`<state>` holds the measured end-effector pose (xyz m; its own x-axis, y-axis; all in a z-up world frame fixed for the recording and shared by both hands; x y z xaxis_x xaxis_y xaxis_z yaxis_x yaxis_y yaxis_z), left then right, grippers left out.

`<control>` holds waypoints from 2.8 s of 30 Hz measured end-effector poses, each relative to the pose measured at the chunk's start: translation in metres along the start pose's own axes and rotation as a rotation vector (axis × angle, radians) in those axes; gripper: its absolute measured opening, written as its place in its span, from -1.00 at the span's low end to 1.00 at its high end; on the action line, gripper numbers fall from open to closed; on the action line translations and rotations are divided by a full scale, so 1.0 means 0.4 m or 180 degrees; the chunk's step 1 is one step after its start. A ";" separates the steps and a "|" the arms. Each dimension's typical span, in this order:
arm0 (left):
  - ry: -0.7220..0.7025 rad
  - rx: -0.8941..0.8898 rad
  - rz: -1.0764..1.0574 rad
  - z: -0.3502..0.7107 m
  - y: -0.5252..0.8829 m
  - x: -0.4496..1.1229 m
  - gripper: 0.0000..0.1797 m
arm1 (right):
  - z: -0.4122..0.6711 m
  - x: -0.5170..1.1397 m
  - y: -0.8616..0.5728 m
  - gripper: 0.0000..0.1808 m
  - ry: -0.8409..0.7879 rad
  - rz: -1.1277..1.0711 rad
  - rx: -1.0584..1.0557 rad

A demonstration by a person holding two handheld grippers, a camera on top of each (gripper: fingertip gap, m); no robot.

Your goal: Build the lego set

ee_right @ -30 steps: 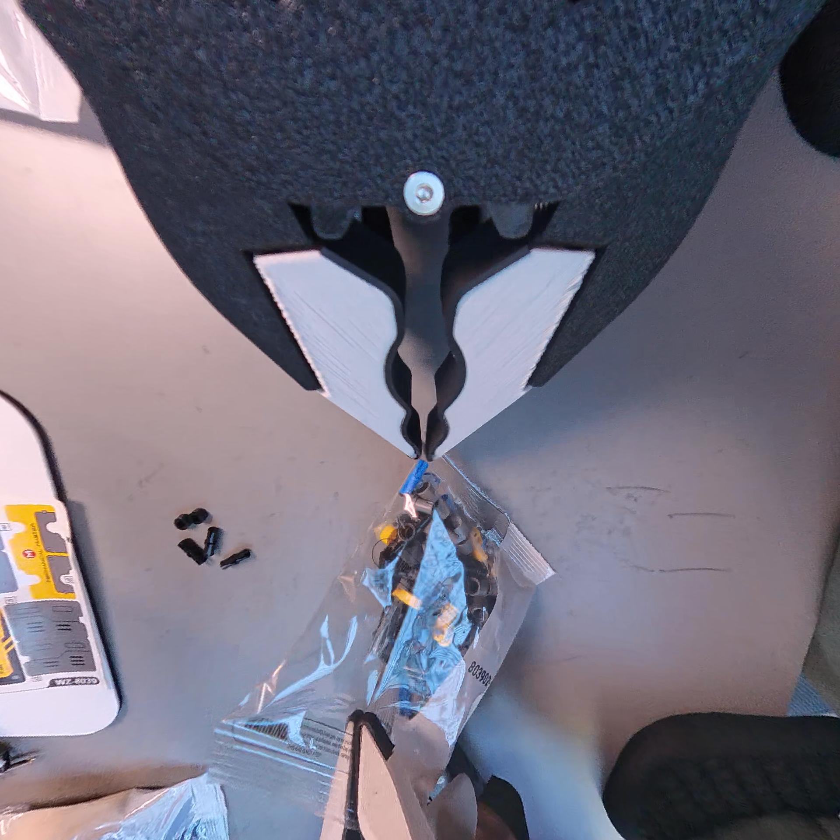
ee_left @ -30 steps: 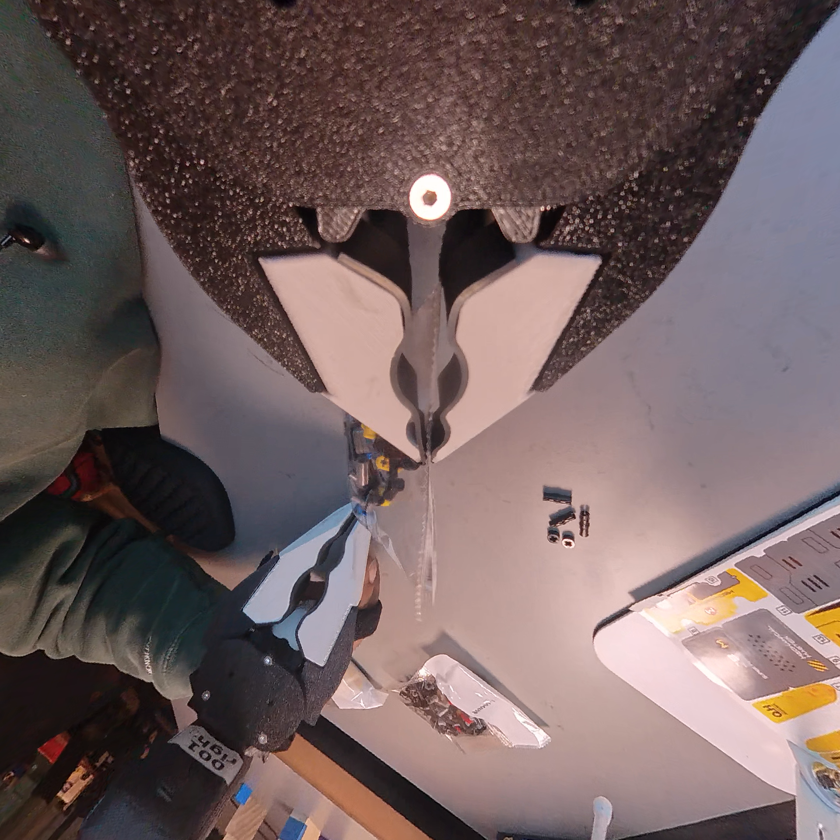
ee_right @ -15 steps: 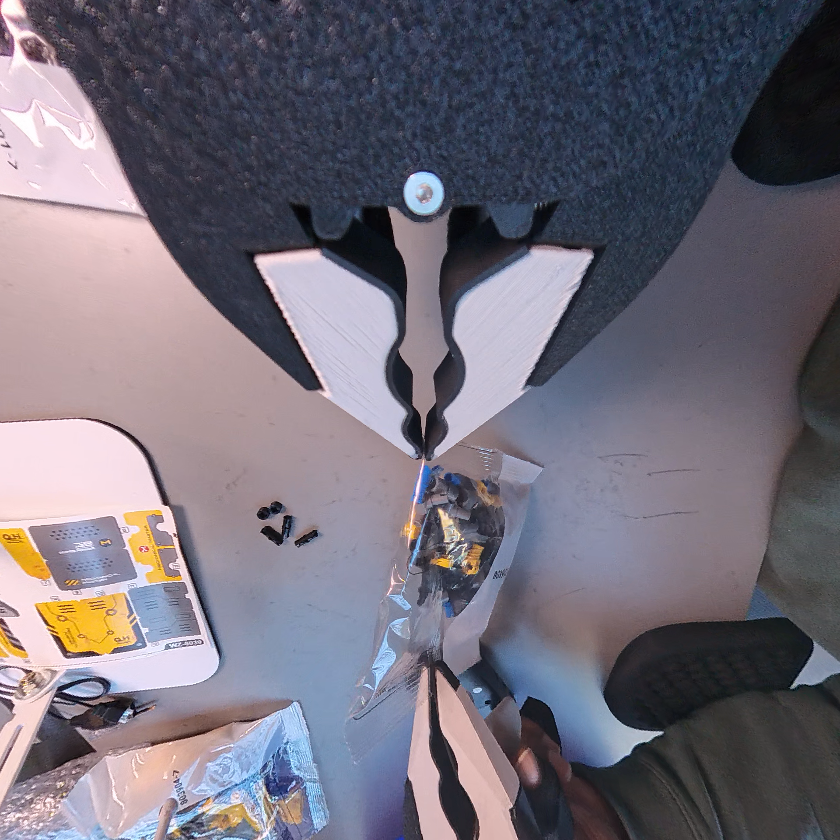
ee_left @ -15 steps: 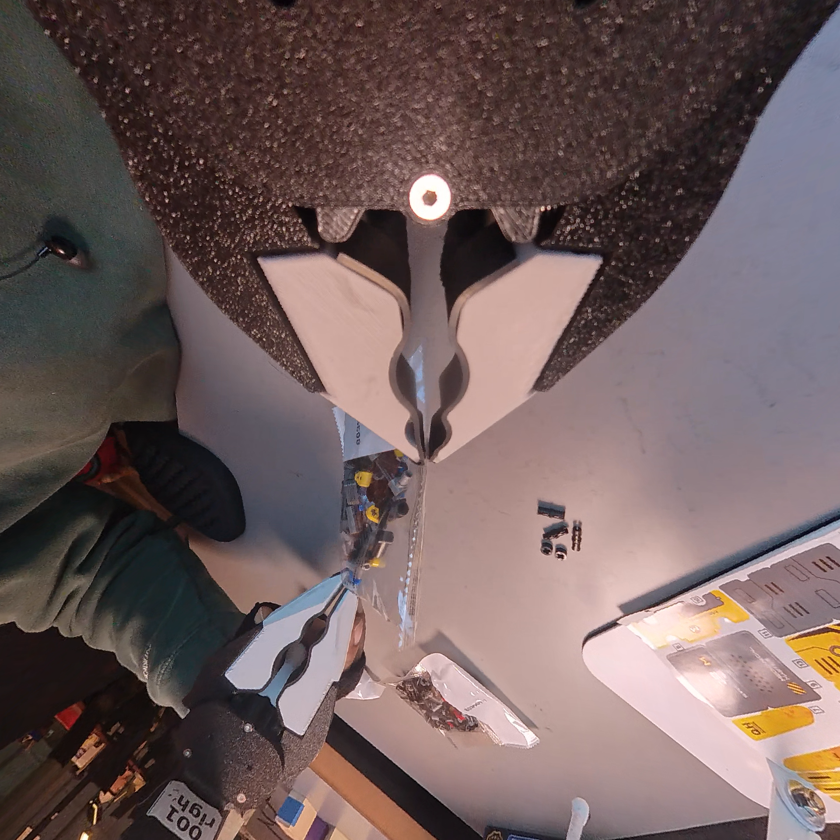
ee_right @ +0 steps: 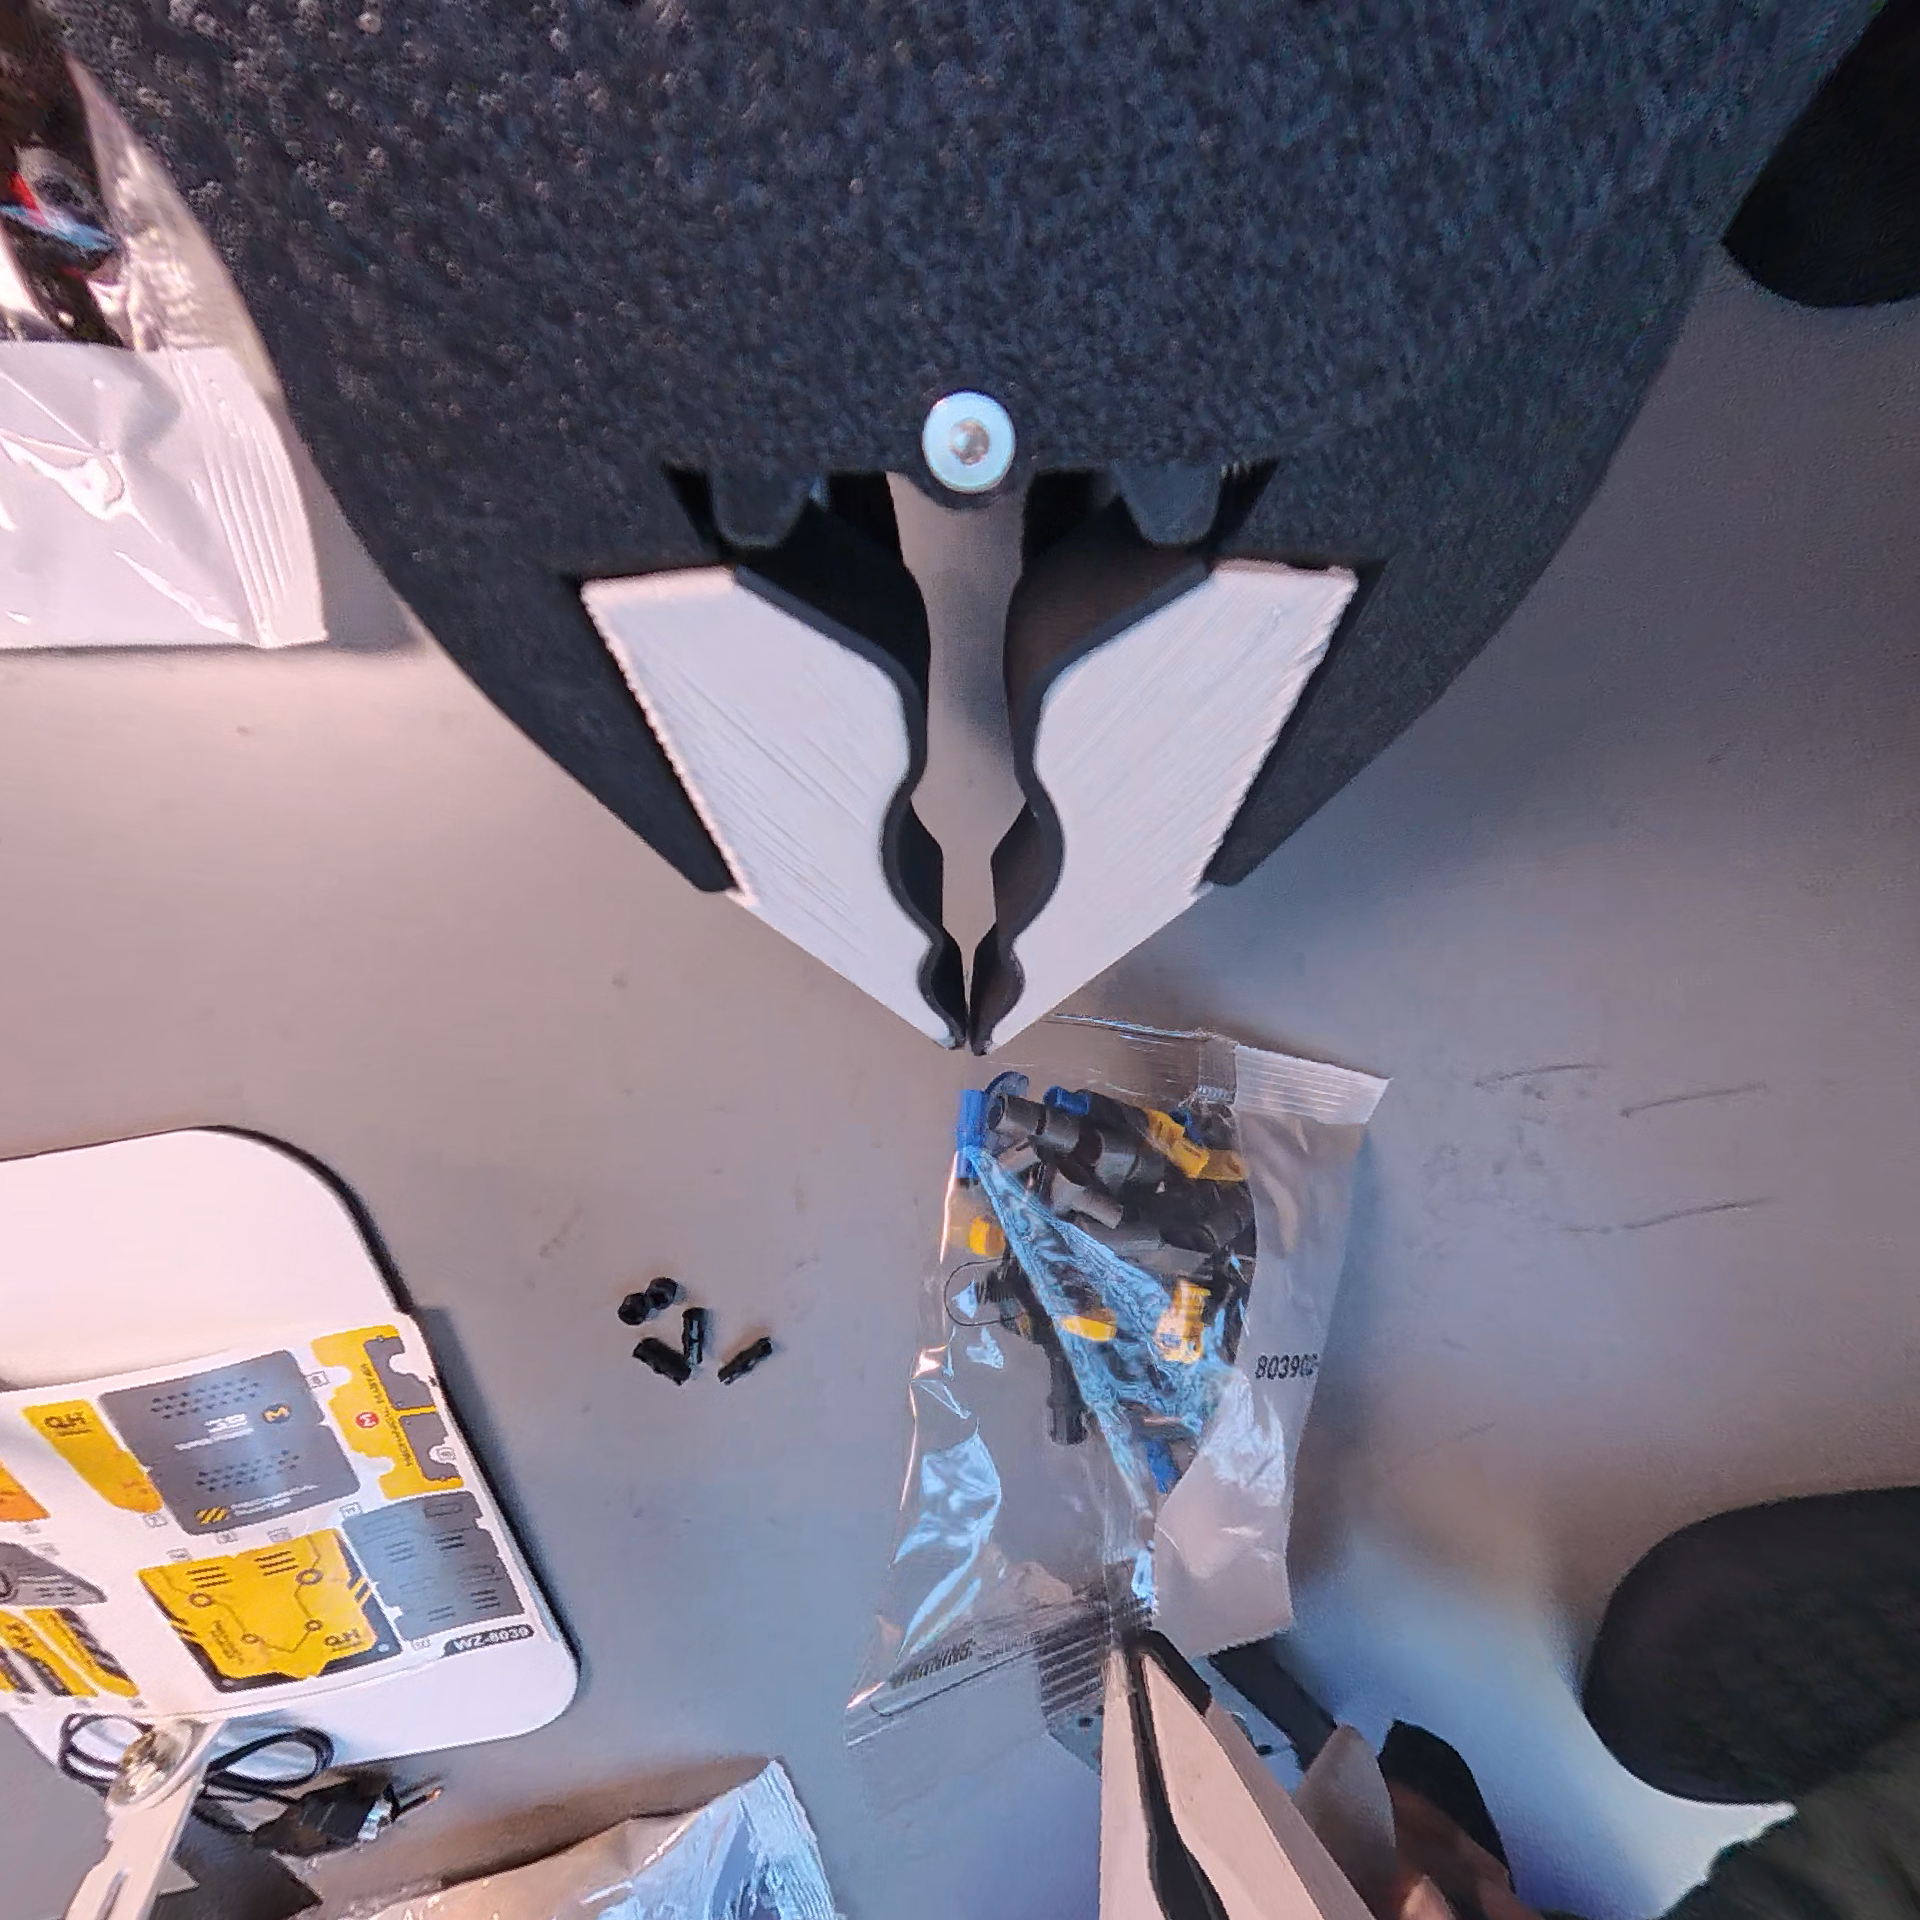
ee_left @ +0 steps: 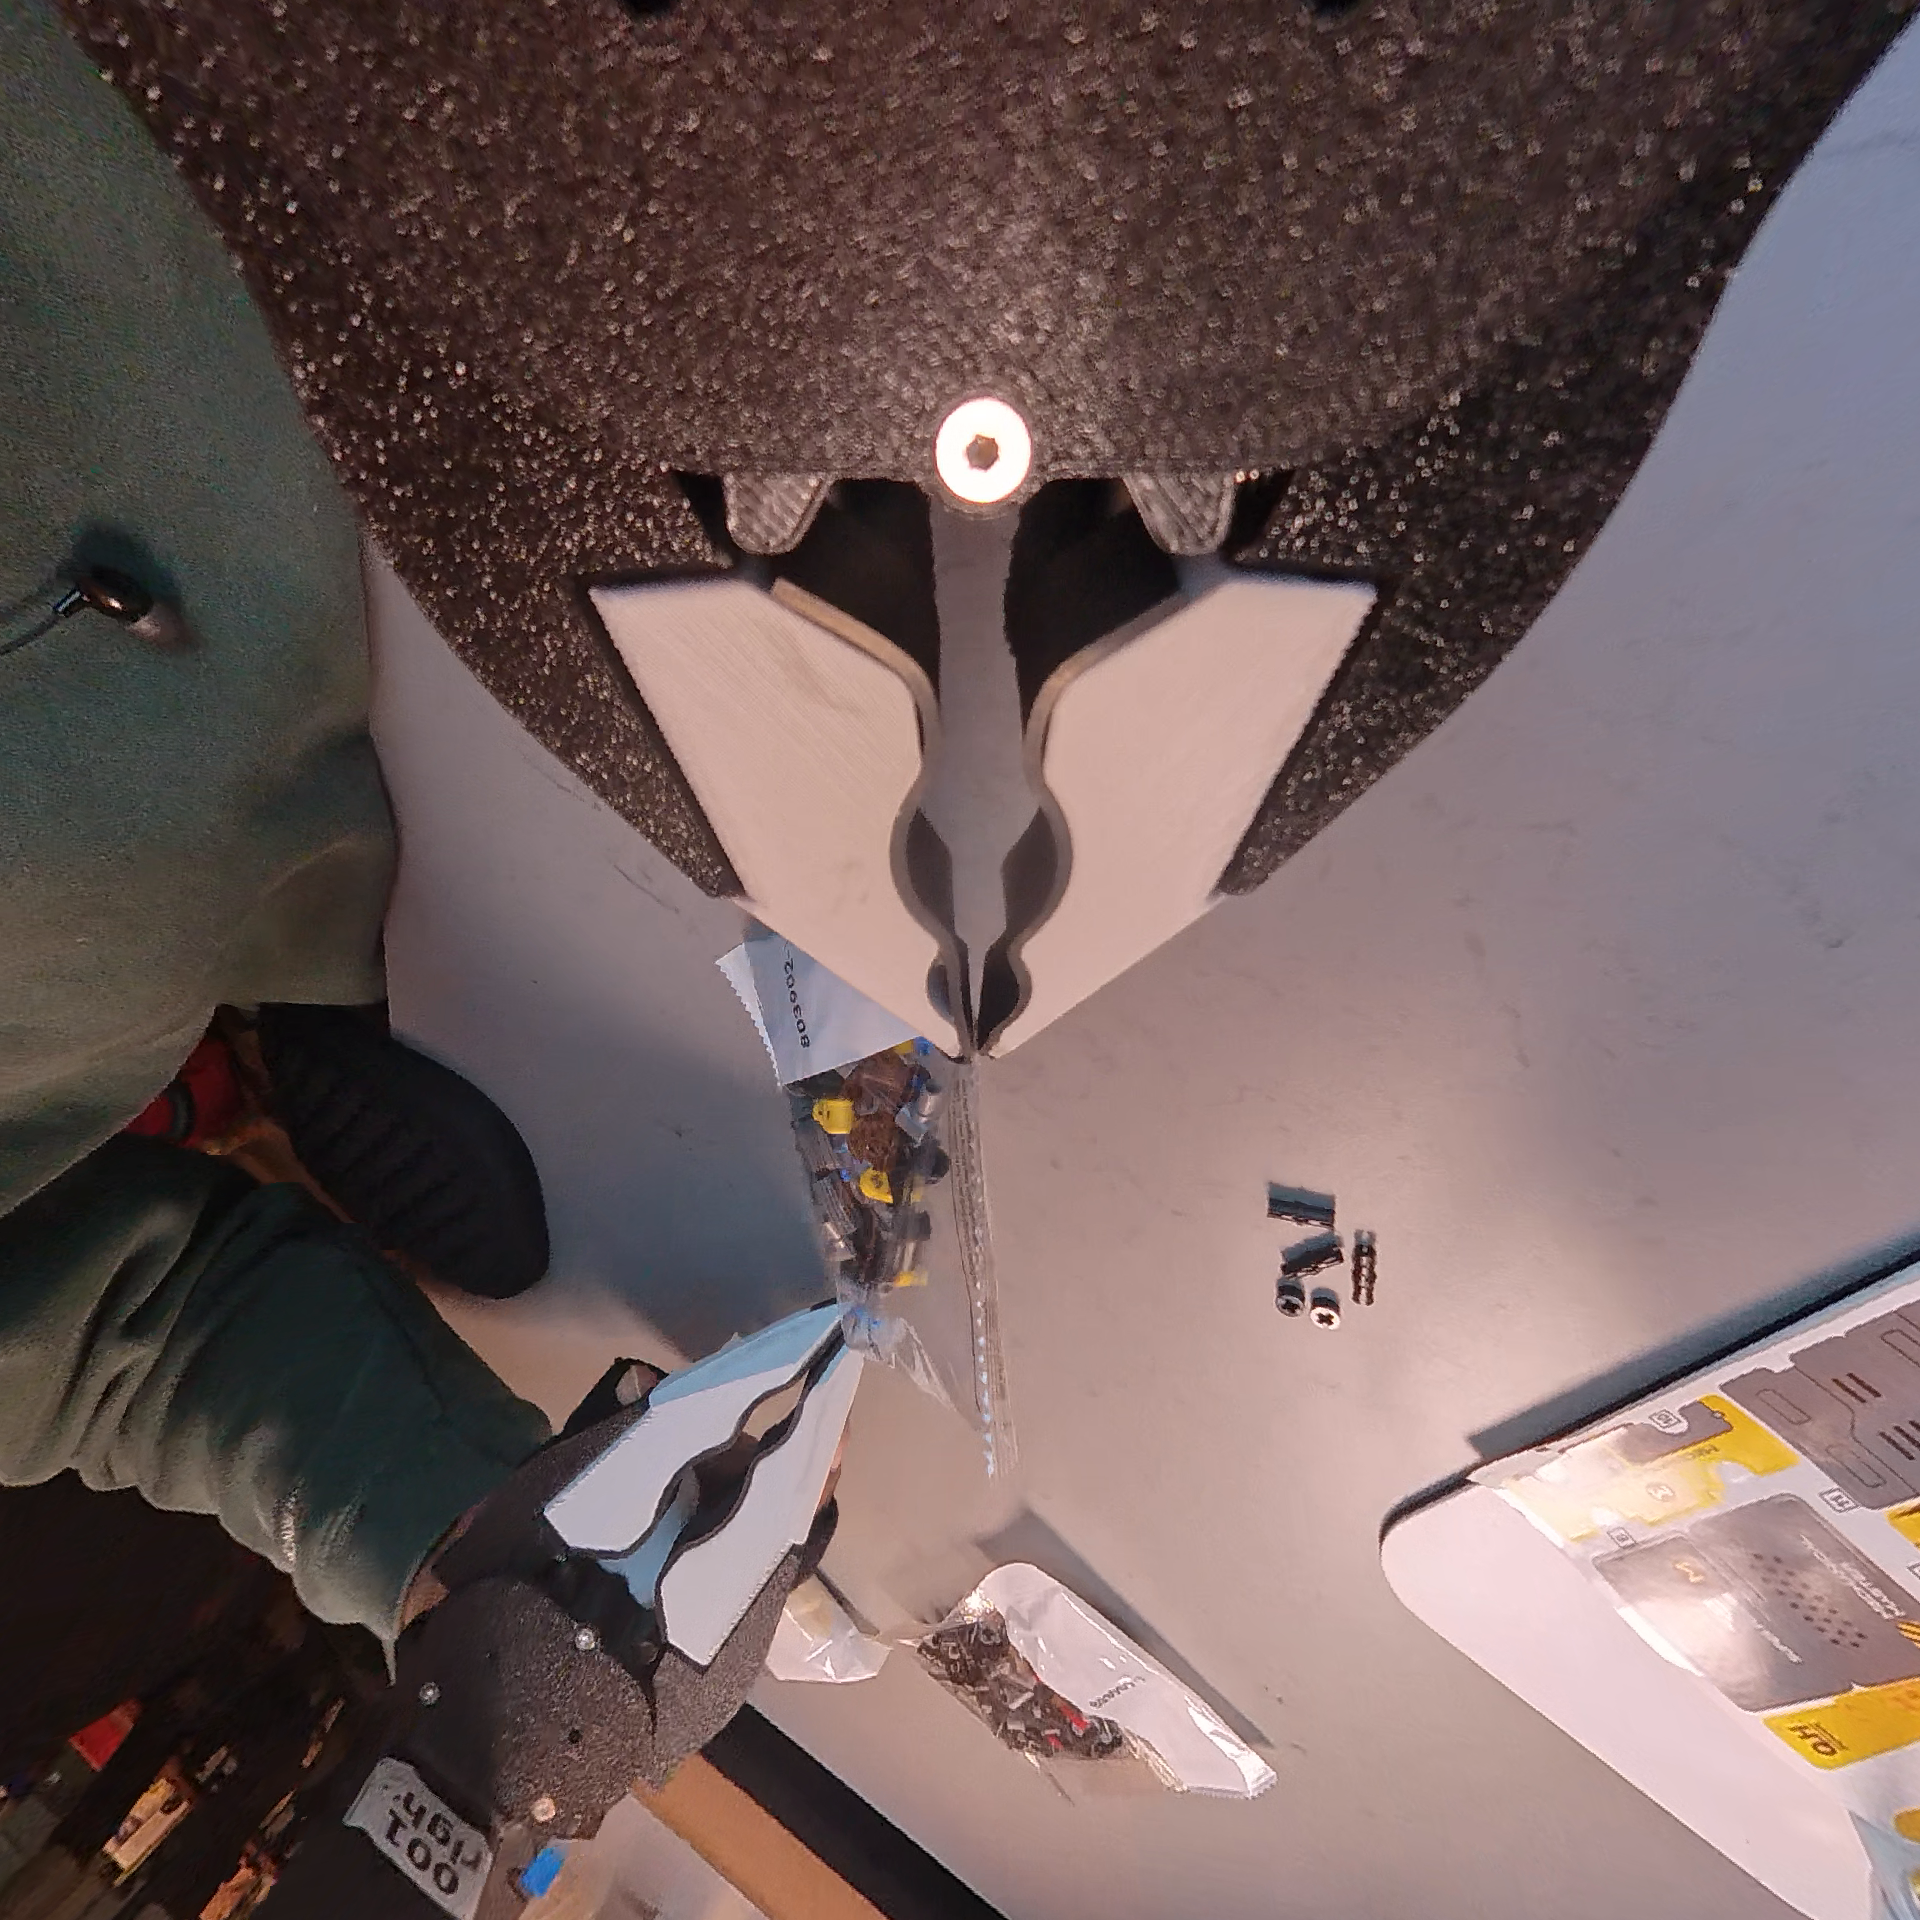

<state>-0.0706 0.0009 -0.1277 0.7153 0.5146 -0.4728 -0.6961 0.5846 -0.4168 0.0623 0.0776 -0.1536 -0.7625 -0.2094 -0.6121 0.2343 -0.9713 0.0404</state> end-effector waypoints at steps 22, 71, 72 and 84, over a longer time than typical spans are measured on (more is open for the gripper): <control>0.0225 0.0973 0.0163 0.001 -0.037 0.053 -1.00 | -0.036 -0.041 0.068 -0.52 -0.0127 -0.0430 -0.0053; -0.0676 0.0548 0.0463 0.028 -0.045 0.023 -0.68 | -0.234 -0.337 -0.436 -0.15 0.0846 -0.0577 0.0841; -0.0662 0.0572 0.0464 0.029 -0.051 0.026 -0.68 | -0.244 -0.331 -0.428 -0.06 0.0947 -0.0580 0.0715; -0.0665 0.0669 0.0500 0.028 -0.064 0.024 -0.68 | -0.260 -0.246 -0.369 -0.12 0.1198 -0.0321 0.0341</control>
<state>-0.0452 -0.0020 -0.1127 0.6125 0.7135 -0.3401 -0.7865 0.5932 -0.1719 0.1653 0.2534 -0.1813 -0.4997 -0.0759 -0.8629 0.0904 -0.9953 0.0353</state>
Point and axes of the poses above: each gripper's, where its closed fingertips meet, x out along the fingers, z out of its top, y = z × x across the jaws, the point moved 2 cm from there along -x, back along the fingers
